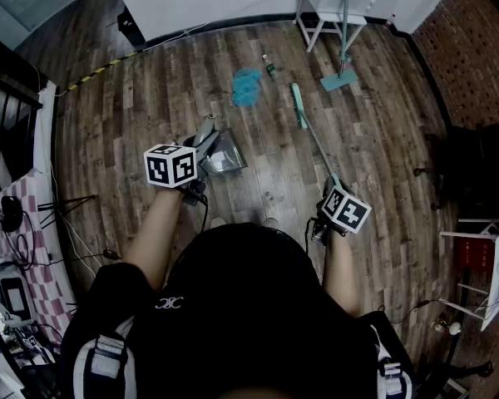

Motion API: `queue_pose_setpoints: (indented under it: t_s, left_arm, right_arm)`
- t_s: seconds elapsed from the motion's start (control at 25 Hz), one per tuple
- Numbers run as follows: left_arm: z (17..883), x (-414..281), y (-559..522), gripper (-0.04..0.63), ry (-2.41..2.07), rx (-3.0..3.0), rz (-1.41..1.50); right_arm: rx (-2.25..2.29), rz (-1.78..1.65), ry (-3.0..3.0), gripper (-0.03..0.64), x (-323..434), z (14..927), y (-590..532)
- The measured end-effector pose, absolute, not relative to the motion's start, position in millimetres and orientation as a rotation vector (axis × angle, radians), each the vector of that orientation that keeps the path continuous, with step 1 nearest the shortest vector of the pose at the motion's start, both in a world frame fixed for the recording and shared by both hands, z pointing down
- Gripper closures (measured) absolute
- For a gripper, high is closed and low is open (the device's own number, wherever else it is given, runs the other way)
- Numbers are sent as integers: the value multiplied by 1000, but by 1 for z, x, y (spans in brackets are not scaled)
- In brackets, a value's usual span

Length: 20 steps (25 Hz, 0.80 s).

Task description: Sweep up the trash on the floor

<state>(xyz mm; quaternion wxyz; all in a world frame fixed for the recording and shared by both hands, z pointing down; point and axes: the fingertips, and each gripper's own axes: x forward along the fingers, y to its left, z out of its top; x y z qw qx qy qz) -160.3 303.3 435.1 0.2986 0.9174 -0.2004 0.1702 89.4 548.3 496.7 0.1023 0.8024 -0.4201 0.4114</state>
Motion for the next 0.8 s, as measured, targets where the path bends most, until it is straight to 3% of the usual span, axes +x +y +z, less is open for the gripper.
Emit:
queue_pose_setpoints:
  t_s: [0.8]
  left_arm:
    - [428, -116, 323, 554, -724, 2400, 441]
  right_arm:
    - [2268, 1214, -1388, 515, 159, 506, 581]
